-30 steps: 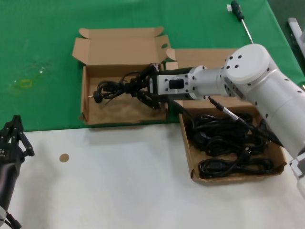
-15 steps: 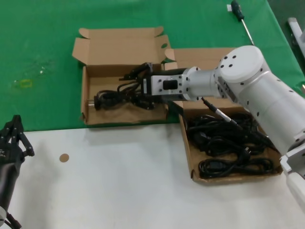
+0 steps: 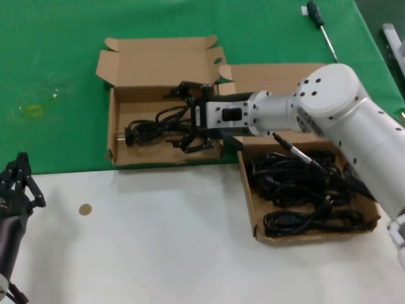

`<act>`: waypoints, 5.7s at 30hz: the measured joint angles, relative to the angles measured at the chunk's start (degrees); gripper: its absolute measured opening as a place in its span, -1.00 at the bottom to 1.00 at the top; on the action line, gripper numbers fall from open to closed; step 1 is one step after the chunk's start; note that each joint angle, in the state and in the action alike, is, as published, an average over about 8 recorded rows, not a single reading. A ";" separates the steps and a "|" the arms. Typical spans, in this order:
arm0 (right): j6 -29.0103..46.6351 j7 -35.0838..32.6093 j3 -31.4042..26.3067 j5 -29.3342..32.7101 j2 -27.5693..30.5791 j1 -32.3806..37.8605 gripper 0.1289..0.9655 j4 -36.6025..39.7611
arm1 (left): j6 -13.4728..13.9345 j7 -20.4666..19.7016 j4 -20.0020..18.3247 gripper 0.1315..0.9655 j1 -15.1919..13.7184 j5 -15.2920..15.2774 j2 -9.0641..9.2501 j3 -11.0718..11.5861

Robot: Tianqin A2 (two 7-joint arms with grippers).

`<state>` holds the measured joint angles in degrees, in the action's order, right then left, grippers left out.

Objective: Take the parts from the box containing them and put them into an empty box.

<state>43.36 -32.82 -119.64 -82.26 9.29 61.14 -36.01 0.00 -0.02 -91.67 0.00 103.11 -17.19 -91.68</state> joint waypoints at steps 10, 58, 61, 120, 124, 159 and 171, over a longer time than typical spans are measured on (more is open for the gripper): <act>0.76 5.00 -0.41 0.72 2.68 -2.37 0.48 -7.13 | 0.00 0.00 0.00 -0.94 0.00 0.00 0.00 0.00; -24.17 20.73 15.62 -11.48 5.64 -35.59 1.00 -34.58 | 0.00 0.01 0.00 0.61 0.00 0.01 0.00 0.00; -25.93 21.84 16.76 -12.34 5.85 -37.94 1.00 -36.51 | 0.00 0.01 0.00 0.68 0.00 0.01 0.00 0.00; -41.88 31.89 27.02 -20.14 7.72 -59.17 1.00 -54.03 | 0.00 0.01 0.00 1.00 0.00 0.02 0.00 0.00; -41.88 31.89 27.02 -20.14 7.72 -59.17 1.00 -54.03 | 0.00 0.01 0.00 1.00 0.00 0.02 0.00 0.00; -41.88 31.89 27.02 -20.14 7.72 -59.17 1.00 -54.03 | 0.00 0.02 0.00 1.00 0.00 0.02 0.00 0.00; -41.88 31.89 27.02 -20.14 7.72 -59.17 1.00 -54.03 | 0.00 0.02 0.00 1.00 0.00 0.02 0.00 0.00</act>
<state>1.48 -0.93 -92.63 -102.41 17.01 1.97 -90.05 0.00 0.00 -91.67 0.00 103.13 -17.19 -91.67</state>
